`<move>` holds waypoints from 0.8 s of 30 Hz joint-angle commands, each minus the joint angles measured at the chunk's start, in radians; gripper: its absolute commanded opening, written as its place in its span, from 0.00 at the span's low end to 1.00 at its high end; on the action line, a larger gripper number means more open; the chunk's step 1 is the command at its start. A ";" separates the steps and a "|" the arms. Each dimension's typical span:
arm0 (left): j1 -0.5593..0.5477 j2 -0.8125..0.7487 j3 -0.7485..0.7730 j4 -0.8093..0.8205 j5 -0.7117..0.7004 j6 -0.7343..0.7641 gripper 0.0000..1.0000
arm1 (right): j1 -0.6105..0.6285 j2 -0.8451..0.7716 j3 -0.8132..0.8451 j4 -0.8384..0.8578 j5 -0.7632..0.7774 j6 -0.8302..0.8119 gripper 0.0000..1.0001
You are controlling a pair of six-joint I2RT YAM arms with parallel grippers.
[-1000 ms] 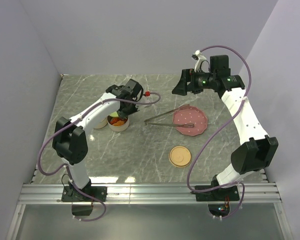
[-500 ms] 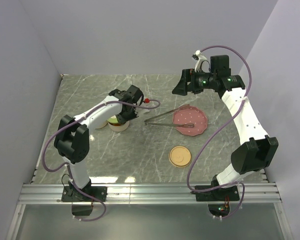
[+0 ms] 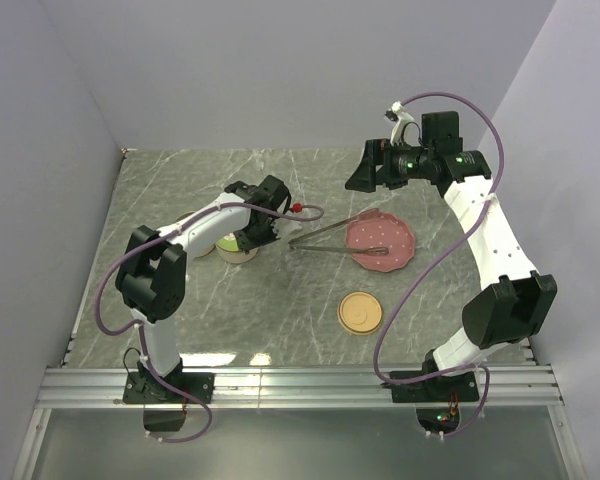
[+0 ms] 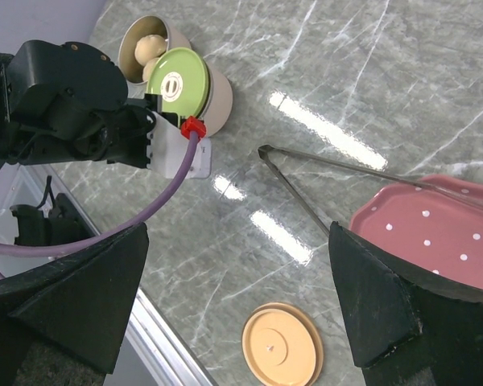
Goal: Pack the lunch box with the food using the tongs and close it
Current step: Put the lid back on the lunch box
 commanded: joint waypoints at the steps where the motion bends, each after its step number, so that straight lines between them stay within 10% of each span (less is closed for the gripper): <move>1: -0.008 -0.027 -0.012 -0.025 0.028 -0.005 0.00 | -0.008 -0.036 0.001 -0.004 -0.014 -0.012 1.00; 13: -0.012 0.013 -0.001 -0.076 0.070 -0.002 0.00 | -0.010 -0.029 0.004 -0.007 -0.017 -0.014 1.00; 24: -0.012 -0.013 0.167 -0.156 0.081 -0.030 0.41 | -0.010 -0.016 0.009 -0.005 -0.026 -0.011 1.00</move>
